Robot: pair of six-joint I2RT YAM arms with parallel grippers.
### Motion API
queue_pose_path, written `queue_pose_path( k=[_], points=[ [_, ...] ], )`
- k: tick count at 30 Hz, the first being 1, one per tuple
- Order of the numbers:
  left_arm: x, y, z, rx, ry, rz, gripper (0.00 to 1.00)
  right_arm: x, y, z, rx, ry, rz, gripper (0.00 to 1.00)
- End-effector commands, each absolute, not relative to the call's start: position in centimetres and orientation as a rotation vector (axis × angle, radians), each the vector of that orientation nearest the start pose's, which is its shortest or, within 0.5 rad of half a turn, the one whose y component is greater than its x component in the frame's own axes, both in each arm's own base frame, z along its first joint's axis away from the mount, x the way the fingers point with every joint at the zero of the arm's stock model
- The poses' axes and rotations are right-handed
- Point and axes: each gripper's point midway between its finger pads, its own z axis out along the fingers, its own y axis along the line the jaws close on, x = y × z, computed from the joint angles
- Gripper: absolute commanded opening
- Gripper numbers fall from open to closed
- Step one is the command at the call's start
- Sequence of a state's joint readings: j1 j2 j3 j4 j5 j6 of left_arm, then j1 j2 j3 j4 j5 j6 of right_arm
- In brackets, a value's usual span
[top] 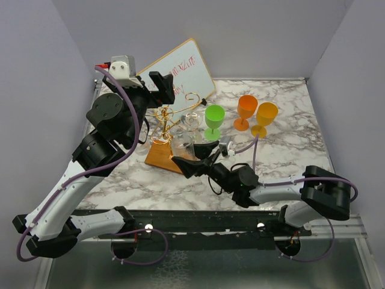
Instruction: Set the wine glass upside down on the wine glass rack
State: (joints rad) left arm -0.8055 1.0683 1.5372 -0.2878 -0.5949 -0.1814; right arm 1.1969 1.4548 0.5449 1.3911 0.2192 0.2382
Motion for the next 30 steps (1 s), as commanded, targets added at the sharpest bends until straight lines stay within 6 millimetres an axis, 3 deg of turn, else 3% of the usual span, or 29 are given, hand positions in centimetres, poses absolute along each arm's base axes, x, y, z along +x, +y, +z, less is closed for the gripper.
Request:
queue_pose_path(
  k=[1,22,30],
  points=[
    [28.1,-16.7,50.3,-0.014,1.456,-0.405,0.99,17.7,39.0,31.9,-0.281,1.074,1.263,0.01],
    [27.2,-16.5,50.9,-0.013,1.458,-0.452,0.99,18.1,41.5,32.9,-0.223,1.021,1.356,0.01],
    [27.2,-16.5,50.8,-0.012,1.460,-0.449,0.99,17.9,42.5,32.2,-0.251,1.044,1.384,0.01]
  ],
)
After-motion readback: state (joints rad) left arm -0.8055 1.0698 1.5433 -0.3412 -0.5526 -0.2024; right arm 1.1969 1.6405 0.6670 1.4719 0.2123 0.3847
